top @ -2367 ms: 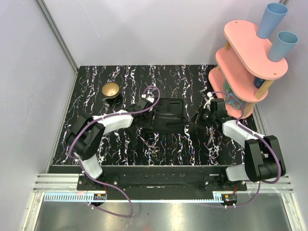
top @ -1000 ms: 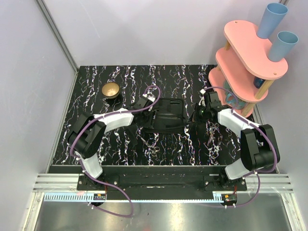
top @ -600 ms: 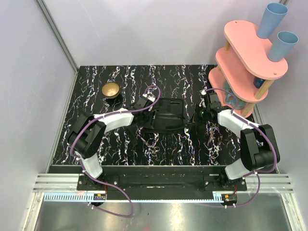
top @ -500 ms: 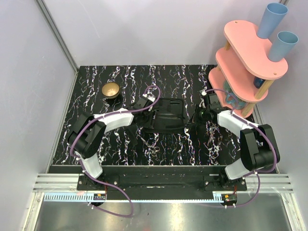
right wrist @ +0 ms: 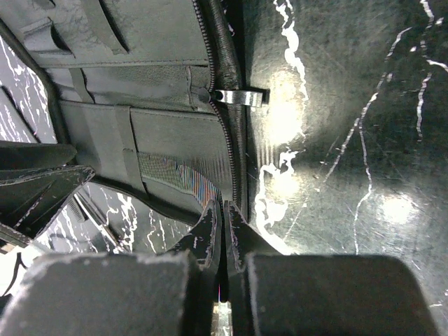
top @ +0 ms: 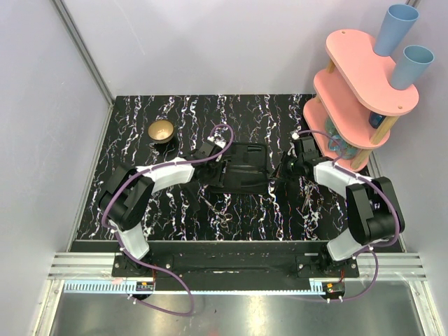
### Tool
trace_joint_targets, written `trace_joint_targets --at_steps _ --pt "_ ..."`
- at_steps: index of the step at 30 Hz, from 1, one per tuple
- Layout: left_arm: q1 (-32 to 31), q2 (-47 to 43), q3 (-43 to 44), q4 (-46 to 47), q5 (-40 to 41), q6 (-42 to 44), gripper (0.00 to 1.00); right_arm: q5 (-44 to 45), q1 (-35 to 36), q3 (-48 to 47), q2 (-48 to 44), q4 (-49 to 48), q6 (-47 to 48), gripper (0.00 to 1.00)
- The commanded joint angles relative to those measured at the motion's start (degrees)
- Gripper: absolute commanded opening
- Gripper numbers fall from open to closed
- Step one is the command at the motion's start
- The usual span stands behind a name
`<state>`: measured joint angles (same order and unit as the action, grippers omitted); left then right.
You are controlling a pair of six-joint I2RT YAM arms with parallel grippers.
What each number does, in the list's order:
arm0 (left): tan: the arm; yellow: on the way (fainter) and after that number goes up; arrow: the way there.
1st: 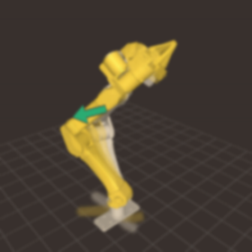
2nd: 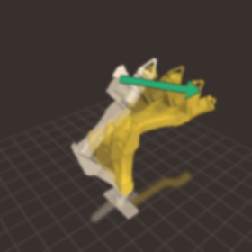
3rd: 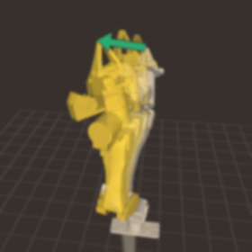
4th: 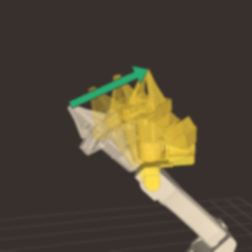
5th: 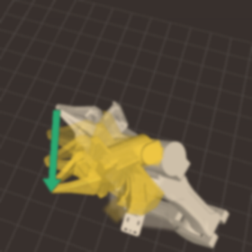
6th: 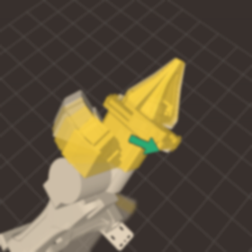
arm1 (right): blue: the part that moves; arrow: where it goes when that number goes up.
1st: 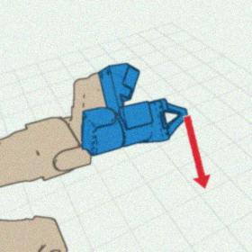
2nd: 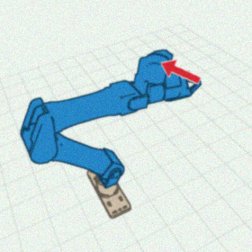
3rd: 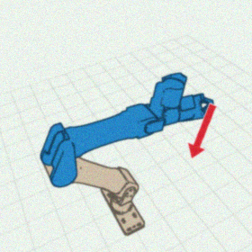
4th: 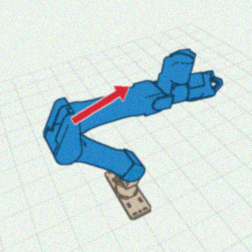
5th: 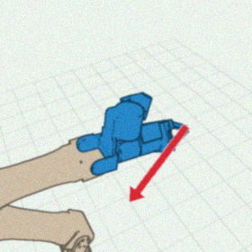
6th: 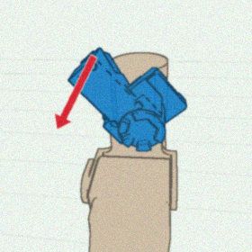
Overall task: Sort the hair-cutting tools
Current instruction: Place the comb in the hairdressing tool bag.
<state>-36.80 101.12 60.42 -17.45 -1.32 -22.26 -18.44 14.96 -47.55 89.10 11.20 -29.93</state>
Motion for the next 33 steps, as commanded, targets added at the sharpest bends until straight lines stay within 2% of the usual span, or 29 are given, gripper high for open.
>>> trace_joint_targets --at_steps 1,8,15,19,21,25,26,28,30,32,33 --pt "0.1 0.0 0.0 0.7 -2.3 -0.2 0.48 -0.4 1.1 0.7 2.8 -3.9 -0.9 0.00" --pt "0.1 -2.2 0.3 0.9 -2.5 -1.2 0.50 -3.0 1.6 2.3 6.3 -10.0 -5.3 0.00" --pt "0.1 -9.9 -2.4 2.8 6.4 -2.4 0.67 -3.4 1.7 2.3 10.5 -16.6 -6.6 0.00" --pt "0.5 -10.2 -2.8 0.0 11.4 -3.8 0.74 -4.1 2.2 0.9 13.1 -18.3 -7.2 0.00" --pt "1.1 -9.6 -3.2 -0.4 11.1 -4.3 0.77 -4.3 2.7 0.3 14.1 -19.1 -7.6 0.00" --pt "2.8 -8.0 -3.9 0.1 10.1 -5.3 0.90 -4.1 3.3 0.0 15.0 -19.7 -8.2 0.00" --pt "3.4 -7.5 -4.2 0.6 9.7 -5.7 0.96 -3.9 3.3 0.2 15.1 -19.5 -8.3 0.00" --pt "5.7 -5.9 -4.2 1.5 6.7 -6.5 0.99 -3.2 3.2 0.6 14.4 -19.5 -8.2 0.00" --pt "7.1 -3.8 -4.1 2.9 4.0 -6.8 0.98 -2.9 3.4 0.5 14.1 -18.7 -7.2 0.00" --pt "8.3 -2.3 -3.2 3.8 2.3 -6.9 0.93 -2.6 3.5 -0.3 13.7 -17.6 -5.6 0.00" --pt "8.6 -0.7 -2.6 4.1 0.8 -6.7 0.80 -2.5 3.5 -0.6 13.6 -16.9 -5.1 0.00"
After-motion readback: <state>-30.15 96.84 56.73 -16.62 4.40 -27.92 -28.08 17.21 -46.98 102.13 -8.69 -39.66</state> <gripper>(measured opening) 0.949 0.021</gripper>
